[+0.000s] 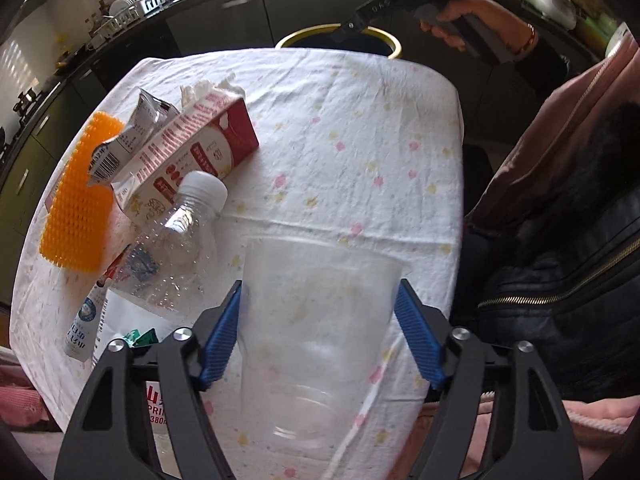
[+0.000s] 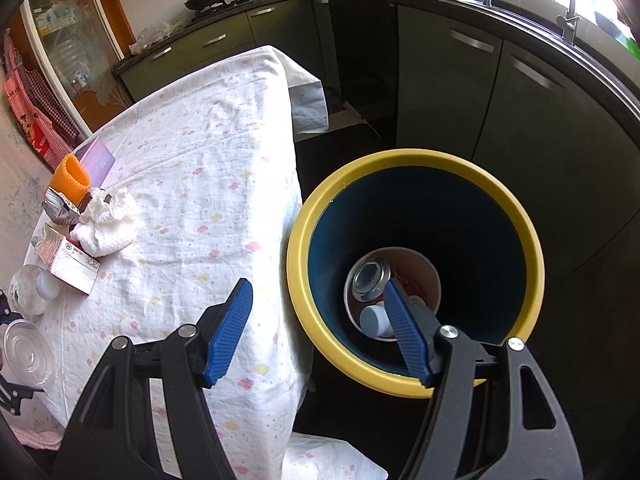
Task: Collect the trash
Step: 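Grasp the clear plastic cup with the left gripper and lift, then carry the plastic cup over the yellow bin and open the left gripper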
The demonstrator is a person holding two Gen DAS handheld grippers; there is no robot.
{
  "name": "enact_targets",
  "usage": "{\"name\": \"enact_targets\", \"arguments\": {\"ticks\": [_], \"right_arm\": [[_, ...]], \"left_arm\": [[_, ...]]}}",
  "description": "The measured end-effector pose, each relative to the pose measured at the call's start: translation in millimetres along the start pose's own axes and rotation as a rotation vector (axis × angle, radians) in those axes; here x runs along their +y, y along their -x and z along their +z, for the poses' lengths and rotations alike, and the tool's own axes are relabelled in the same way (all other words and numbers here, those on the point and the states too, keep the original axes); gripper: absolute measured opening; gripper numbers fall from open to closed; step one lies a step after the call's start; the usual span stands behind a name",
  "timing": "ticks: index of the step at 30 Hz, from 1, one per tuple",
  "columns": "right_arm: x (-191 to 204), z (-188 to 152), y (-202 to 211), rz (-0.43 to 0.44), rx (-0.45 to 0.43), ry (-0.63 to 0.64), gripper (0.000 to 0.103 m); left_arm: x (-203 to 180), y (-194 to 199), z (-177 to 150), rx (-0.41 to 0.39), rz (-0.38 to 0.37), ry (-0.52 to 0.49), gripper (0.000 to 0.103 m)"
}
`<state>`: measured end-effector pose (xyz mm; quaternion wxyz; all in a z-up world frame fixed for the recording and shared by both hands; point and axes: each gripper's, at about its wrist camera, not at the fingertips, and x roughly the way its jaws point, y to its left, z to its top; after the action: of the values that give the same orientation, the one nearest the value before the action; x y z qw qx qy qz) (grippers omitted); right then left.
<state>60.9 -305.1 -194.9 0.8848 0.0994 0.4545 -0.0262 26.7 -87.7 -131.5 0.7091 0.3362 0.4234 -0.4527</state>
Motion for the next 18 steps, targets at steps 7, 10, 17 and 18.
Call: {"name": "enact_targets", "arguments": {"ticks": [7,10,17,18], "right_arm": [[-1.1,-0.7,0.8,0.008,-0.005,-0.003,0.065],[-2.3,-1.5,4.1,0.013,-0.017,-0.008,0.065],[-19.2,-9.7,23.7,0.008,-0.063,-0.047,0.065],[-23.4,-11.0,26.2,0.006,-0.068,-0.054,0.065]], "left_arm": [[-0.8,3.7,-1.7,-0.013,0.015,-0.008,0.064],[-0.2,14.9,3.2,-0.048,0.012,0.009,0.064],[-2.9,35.5,39.6,-0.119,0.026,0.01,0.064],[-3.4,35.6,47.4,-0.128,0.026,0.007,0.064]]}}
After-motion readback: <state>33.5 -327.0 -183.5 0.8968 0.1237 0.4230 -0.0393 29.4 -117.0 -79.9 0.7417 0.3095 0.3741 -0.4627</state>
